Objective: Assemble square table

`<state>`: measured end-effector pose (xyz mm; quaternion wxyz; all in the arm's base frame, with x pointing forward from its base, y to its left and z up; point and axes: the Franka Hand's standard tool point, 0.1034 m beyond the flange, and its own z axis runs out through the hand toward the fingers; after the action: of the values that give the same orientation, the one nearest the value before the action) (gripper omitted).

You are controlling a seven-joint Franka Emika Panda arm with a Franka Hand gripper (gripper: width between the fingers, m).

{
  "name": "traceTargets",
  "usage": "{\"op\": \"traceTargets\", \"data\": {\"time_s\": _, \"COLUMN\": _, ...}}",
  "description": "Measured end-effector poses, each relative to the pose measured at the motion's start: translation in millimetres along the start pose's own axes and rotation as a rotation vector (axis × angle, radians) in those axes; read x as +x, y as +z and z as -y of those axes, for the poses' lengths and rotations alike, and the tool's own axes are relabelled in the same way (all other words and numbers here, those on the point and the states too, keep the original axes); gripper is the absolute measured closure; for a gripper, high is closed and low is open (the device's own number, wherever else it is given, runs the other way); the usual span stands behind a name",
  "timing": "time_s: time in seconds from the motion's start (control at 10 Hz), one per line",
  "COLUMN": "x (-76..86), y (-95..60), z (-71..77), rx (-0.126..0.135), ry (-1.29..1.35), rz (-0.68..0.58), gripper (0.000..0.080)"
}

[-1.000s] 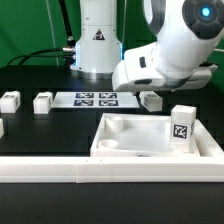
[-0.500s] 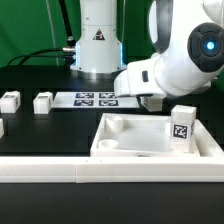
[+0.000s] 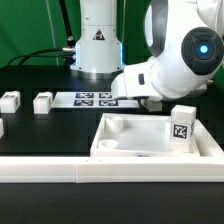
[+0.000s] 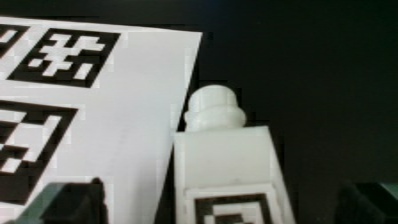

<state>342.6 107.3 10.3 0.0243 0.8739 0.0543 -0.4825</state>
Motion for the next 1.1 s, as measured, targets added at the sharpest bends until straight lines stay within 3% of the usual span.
{"op": "traceTargets", "data": {"time_s": 0.1, "x": 0.0, "y": 0.0, "z": -0.4, "rx": 0.001, "ry": 0.001, "rz": 0.0, "gripper": 0.0278}}
{"op": "traceTargets", "data": {"time_s": 0.2, "x": 0.1, "y": 0.0, "z": -0.6, "rx": 0.001, "ry": 0.001, "rz": 0.0, "gripper": 0.0278}}
{"op": "traceTargets", "data": {"time_s": 0.3, "x": 0.1, "y": -0.1, "z": -1.0, "rx": 0.002, "ry": 0.001, "rz": 0.0, "gripper": 0.0429}}
{"op": "traceTargets", "data": {"time_s": 0.4, "x": 0.1, "y": -0.1, "z": -1.4, "rx": 0.003, "ry": 0.002, "rz": 0.0, "gripper": 0.0514}}
{"op": "traceTargets", "data": {"time_s": 0.9, "x": -2.6, "y": -3.1, "z": -4.7, "rx": 0.01, "ry": 0.005, "rz": 0.01, "gripper": 0.0514}}
{"op": "traceTargets", "data": {"time_s": 1.1, "x": -16.2, "y": -25.9, "z": -9.9, "rx": 0.025, "ry": 0.013, "rz": 0.023, "gripper": 0.0514}}
